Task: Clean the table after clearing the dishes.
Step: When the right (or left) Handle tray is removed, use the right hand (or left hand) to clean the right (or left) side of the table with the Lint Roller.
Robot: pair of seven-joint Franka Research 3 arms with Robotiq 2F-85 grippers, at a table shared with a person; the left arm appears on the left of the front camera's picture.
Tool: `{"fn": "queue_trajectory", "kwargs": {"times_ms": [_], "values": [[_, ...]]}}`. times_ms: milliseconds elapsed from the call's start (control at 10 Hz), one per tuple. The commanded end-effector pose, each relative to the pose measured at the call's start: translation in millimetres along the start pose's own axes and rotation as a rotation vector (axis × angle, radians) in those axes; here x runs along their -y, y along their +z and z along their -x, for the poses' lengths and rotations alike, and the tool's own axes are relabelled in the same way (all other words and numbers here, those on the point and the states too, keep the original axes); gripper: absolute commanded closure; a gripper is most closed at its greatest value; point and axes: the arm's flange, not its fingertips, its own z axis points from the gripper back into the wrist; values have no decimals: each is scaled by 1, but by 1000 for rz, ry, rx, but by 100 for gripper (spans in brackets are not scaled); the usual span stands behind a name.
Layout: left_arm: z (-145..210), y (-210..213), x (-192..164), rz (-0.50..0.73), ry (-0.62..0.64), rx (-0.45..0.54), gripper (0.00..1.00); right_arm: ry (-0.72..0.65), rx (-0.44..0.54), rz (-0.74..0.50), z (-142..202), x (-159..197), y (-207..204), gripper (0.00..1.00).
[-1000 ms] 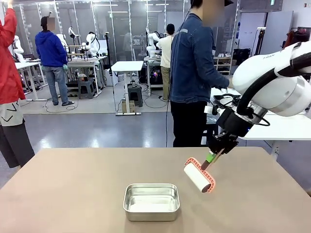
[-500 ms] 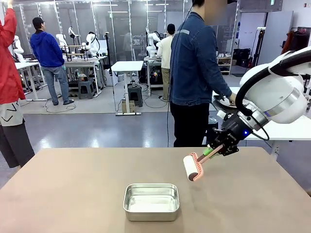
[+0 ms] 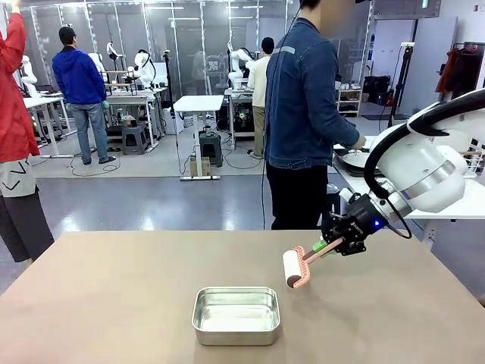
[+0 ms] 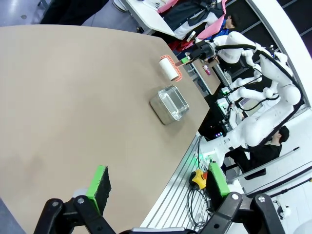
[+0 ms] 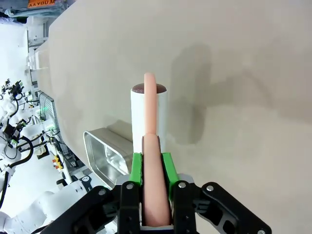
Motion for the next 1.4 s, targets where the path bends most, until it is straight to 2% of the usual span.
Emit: {"fn": "queue_trajectory", "kwargs": {"times_ms": [0,300,500,600,800,1000,1300], "values": [[2,2,5,1,0,-5,0,20,20,-29,-3,13,-10,79],[2,2,5,1,0,-5,0,-12,-100,-76,-13,47,-14,79],[2,2,5,1,0,-5,0,-42,-33,-12,-16,77,-4,79],[2,2,5,1,0,-5,0,-49,-41,12,-14,92,3,79],[2,2,5,1,0,-5,0,-27,-17,30,-10,127,30,79],[2,2,5,1,0,-5,0,-33,10,120,-5,160,56,79],[2,2,5,1,0,-5,0,-108,46,183,8,191,100,79]]}}
